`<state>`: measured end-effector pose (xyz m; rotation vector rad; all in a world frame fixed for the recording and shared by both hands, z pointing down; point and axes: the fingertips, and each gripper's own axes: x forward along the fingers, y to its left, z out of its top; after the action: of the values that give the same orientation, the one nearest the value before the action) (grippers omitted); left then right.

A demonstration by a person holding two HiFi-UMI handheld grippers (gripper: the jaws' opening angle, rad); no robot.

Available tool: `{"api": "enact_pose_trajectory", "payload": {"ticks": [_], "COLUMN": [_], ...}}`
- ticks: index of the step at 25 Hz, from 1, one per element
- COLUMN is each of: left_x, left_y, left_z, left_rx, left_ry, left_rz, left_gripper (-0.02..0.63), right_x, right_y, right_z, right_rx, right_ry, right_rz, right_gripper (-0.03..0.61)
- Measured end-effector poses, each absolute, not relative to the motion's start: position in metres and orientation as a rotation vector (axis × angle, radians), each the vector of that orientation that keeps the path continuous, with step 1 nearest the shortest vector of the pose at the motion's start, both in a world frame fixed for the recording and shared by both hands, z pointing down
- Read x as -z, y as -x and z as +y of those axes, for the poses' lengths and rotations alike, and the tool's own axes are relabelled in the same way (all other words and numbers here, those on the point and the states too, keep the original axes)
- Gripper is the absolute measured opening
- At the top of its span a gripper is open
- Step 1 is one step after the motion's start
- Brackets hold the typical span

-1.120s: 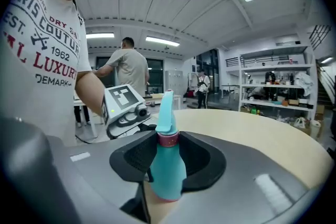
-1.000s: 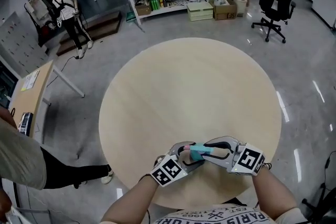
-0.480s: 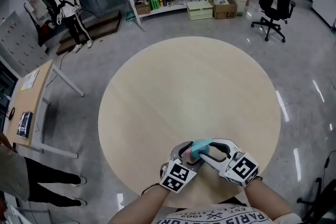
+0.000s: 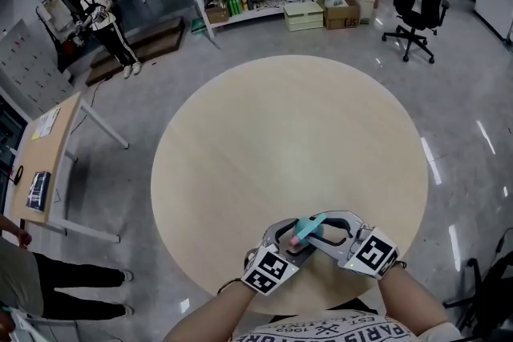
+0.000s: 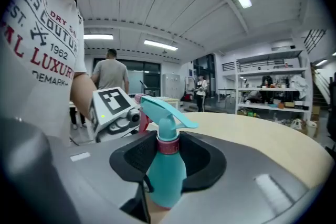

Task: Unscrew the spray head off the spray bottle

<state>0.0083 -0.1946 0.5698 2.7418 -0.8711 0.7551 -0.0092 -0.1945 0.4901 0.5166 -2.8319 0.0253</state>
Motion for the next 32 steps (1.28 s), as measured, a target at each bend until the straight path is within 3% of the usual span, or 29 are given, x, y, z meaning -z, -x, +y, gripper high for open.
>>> {"api": "enact_pose_trajectory", "payload": {"ticks": [7,14,21,32], "left_x": [-0.574,-0.569,-0.569,-0.569], "left_y": [0.004,0.004,0.002,-0.007], "left_z": [-0.174,-0.193,-0.202,-0.197], "left_rx": [-0.844,-0.737,-0.713,-0.713], "left_ry": [-2.888,-2.763,-2.545,-2.559], "left_rz": [-0.446,-0.819,-1.189,-1.178], "left_gripper": [0.310,0.311,0.311,0.311], "right_x": [-0.493,-0.477,-0.461,-0.468], "right_y": [0.020,-0.004,-0.001,0.003], "right_z": [-0.173,-0.182,-0.166,-0.178], "right_rx": [-0.056,-0.282,-0.333,-0.274], "right_ry": [-0.162,-0.481,-0.564,-0.697], "right_rz": [-2.847,-2.946,-2.978,-2.921], "right_gripper": [0.135,0.181,0.282,0.272]}}
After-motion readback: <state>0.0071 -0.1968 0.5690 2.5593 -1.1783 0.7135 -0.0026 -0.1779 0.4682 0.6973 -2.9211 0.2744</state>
